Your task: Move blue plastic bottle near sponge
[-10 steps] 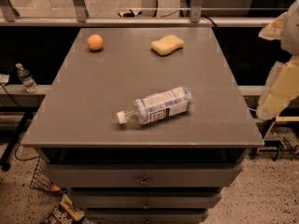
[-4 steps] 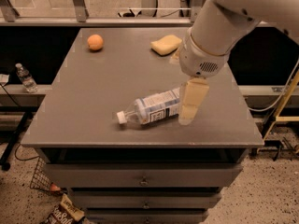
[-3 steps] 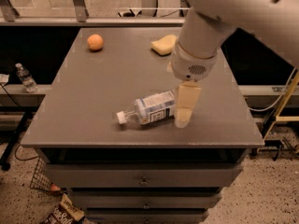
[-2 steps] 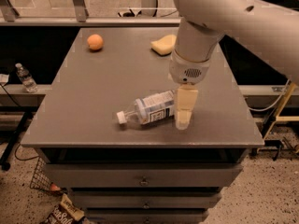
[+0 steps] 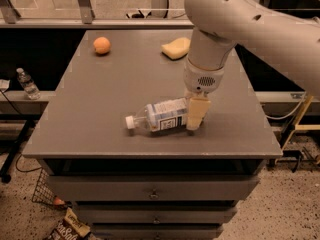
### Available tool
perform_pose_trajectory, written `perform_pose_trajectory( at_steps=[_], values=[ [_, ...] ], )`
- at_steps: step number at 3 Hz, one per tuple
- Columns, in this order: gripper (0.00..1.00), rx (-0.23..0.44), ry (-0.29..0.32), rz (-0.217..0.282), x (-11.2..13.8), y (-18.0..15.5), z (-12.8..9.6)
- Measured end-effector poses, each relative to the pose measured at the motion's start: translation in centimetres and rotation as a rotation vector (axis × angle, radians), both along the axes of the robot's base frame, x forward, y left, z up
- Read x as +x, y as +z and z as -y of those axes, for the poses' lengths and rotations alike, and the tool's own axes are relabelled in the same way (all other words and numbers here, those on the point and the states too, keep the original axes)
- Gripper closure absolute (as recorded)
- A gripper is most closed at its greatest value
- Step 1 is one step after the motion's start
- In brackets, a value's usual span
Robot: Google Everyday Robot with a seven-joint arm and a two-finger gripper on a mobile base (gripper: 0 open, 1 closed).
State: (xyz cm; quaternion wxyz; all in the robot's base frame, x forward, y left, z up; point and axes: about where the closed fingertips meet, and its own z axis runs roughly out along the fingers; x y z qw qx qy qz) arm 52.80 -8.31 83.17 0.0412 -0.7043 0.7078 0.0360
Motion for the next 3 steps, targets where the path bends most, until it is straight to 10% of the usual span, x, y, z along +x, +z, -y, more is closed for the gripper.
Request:
perform_pose_trajectory(
  at_steps=[3],
  values=[
    [1.00,0.084,-0.175,0.174,1.0,4.5,5.3]
  ],
)
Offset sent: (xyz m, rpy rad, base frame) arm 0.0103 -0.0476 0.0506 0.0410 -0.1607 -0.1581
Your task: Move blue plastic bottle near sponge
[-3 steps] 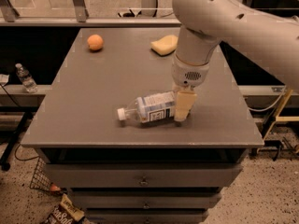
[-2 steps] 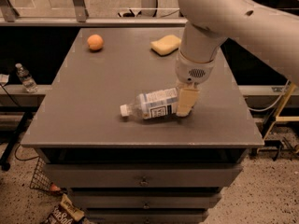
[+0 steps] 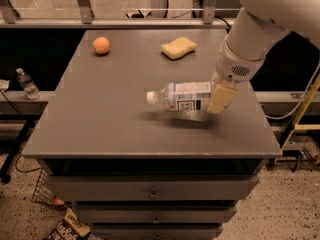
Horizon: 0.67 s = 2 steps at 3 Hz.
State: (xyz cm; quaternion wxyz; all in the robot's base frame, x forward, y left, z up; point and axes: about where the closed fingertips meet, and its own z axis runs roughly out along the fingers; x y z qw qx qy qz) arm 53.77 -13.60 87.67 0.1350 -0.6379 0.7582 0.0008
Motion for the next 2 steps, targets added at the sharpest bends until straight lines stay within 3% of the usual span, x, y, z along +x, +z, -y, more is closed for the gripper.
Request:
perform_pose_trajectory(
  at_steps=[1,2],
  values=[
    [1.00,0.107,-0.134,0.087,1.36,0.67,3.92],
    [1.00,0.107,-0.134,0.087,1.36,0.67,3.92]
  ],
)
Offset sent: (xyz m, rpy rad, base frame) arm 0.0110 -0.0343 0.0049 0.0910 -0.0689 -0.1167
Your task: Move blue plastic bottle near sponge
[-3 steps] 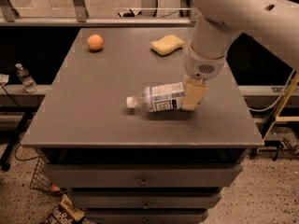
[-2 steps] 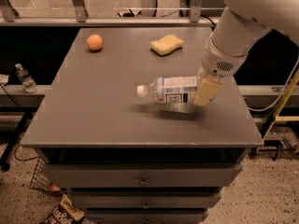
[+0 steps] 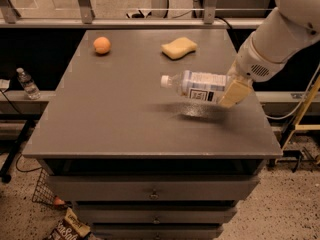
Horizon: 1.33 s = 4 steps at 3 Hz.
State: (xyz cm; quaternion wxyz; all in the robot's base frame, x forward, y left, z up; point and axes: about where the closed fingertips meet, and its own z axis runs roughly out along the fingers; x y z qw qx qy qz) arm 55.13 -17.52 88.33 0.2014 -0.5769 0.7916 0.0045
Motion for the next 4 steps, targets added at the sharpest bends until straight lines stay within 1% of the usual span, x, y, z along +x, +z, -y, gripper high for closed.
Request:
perform_pose_trajectory(
  at_steps=[1,2,3,4],
  values=[
    [1.00,0.053,-0.086,0.045,1.5,0.3,0.5],
    [1.00,0.126,-0.224,0.088,4.5,1.0,2.3],
    [1.00,0.179,-0.337,0.102,8.3,1.3,3.7],
    [1.00,0.200,-0.404,0.079,12.0,0.8,4.2]
  ],
)
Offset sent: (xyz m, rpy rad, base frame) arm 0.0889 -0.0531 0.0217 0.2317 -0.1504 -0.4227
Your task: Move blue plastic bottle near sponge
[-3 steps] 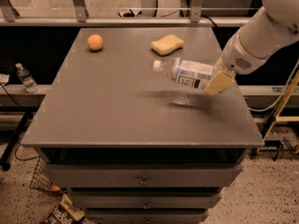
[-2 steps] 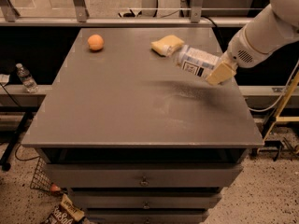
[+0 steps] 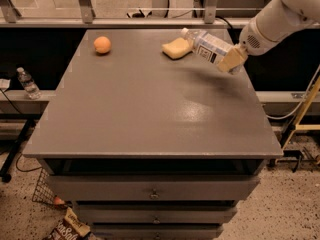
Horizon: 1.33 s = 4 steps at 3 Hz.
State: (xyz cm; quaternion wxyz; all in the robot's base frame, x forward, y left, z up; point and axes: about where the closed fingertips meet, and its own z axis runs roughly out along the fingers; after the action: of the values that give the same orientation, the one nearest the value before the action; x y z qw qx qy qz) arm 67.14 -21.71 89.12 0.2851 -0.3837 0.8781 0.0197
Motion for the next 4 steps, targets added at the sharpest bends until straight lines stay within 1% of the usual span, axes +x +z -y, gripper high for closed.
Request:
perform_pose_trajectory(
  at_steps=[1,2,3,4],
  values=[
    [1.00,0.010,-0.028,-0.039,3.3,-0.9,-0.3],
    [1.00,-0.001,-0.017,-0.080,5.7,-1.9,-1.7],
    [1.00,-0.006,-0.003,-0.117,7.1,-2.9,-2.9],
    [0.86,-0.007,0.000,-0.123,7.4,-3.2,-3.2]
  ],
)
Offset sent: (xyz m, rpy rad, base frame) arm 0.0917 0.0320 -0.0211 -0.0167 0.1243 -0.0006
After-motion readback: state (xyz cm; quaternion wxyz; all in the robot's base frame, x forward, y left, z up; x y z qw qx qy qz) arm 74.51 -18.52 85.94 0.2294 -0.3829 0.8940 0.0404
